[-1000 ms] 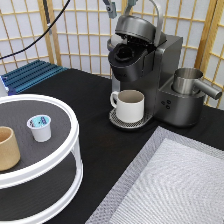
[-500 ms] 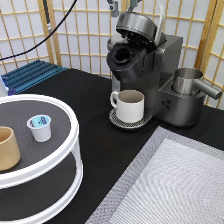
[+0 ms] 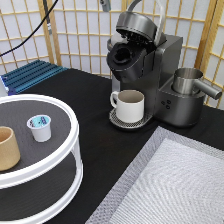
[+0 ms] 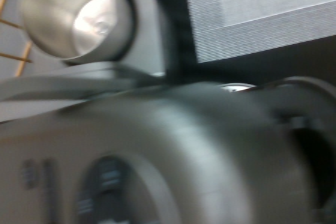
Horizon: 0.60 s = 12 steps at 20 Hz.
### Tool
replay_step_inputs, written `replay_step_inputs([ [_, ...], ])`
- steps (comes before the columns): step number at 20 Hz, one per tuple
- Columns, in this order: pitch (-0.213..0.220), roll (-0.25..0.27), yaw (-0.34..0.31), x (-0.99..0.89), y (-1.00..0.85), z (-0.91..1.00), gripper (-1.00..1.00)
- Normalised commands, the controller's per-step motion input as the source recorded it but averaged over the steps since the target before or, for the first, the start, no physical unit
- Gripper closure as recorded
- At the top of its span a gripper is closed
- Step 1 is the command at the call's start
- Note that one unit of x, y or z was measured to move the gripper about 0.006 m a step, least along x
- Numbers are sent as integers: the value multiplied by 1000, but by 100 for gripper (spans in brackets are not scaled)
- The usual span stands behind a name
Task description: Make coffee
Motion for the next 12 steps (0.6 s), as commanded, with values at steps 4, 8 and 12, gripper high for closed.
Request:
replay_step_inputs([
  [4,-70,-67,-7,-155,-962,-353,-100],
  [8,-59,-102,-77,-326,-739,-392,-100],
  [12,-5,-38,-179,-391,-511,-246,-100],
])
